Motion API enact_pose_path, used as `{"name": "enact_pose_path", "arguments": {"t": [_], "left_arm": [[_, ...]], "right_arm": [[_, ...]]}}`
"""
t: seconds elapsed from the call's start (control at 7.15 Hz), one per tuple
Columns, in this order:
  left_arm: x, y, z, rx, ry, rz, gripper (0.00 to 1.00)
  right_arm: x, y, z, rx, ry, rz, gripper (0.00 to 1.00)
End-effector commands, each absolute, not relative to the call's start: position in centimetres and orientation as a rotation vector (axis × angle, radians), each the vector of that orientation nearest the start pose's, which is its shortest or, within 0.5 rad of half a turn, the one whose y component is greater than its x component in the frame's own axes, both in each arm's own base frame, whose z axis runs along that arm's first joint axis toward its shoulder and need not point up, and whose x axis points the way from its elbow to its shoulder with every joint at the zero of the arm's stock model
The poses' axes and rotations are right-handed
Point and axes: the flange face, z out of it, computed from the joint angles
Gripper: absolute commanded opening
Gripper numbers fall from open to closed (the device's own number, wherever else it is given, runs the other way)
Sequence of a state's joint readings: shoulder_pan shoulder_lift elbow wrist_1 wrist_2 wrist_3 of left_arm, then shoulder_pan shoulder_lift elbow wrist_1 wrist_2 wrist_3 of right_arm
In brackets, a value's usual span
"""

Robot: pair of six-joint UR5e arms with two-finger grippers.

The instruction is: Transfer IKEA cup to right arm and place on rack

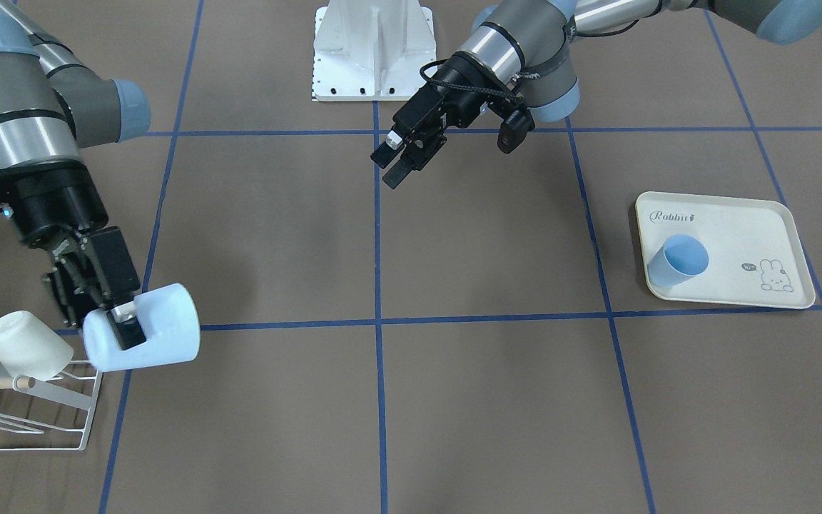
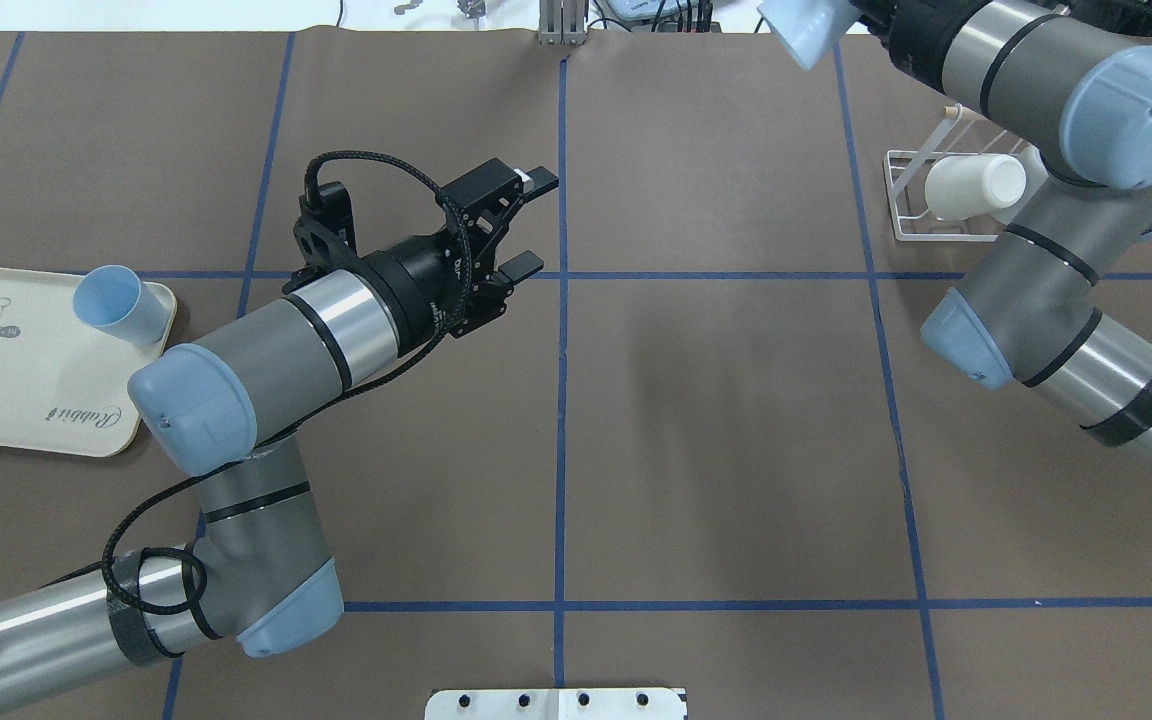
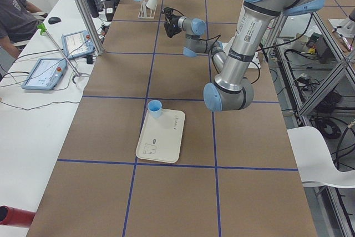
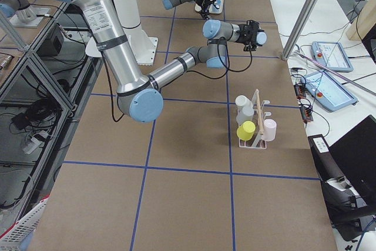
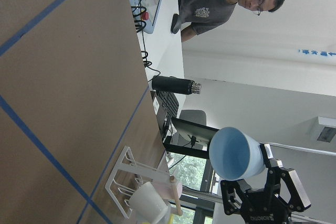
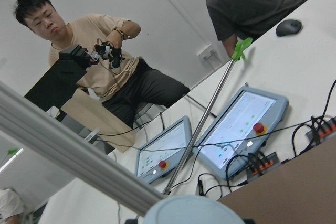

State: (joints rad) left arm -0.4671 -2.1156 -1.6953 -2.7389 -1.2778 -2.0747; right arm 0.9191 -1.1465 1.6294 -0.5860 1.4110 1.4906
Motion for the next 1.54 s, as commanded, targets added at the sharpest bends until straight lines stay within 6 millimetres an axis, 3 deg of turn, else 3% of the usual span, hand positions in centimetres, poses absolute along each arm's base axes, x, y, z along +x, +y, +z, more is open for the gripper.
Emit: {"name": "enact_pose_path", "arguments": {"t": [0.0, 0.28, 0.56, 0.84, 1.12, 1.4], "left_arm": [[44.0, -42.4, 14.5, 0.332, 1.693, -0.896, 1.00], [42.1, -43.3, 14.0, 0.383, 1.478, -0.828, 1.00], [39.6, -44.2, 13.6, 0.364, 1.381, -0.795, 1.00], [39.5, -44.1, 13.4, 0.360, 1.382, -0.792, 1.00], [39.5, -44.1, 13.5, 0.360, 1.381, -0.792, 1.00], [39.7, -43.9, 13.5, 0.355, 1.382, -0.790, 1.00]], "right_arm": [[-24.2, -61.2, 30.5, 0.962, -0.948, 0.731, 0.00], [-21.8, -63.1, 32.2, 1.000, -0.720, 0.678, 0.00], [-20.7, -65.2, 36.4, 1.003, -0.553, 0.607, 0.00], [-18.3, -67.3, 40.1, 0.991, -0.504, 0.625, 0.00], [-18.7, -68.0, 43.8, 1.031, -0.488, 0.559, 0.00], [-18.8, -67.8, 46.2, 1.030, -0.482, 0.551, 0.00]]}}
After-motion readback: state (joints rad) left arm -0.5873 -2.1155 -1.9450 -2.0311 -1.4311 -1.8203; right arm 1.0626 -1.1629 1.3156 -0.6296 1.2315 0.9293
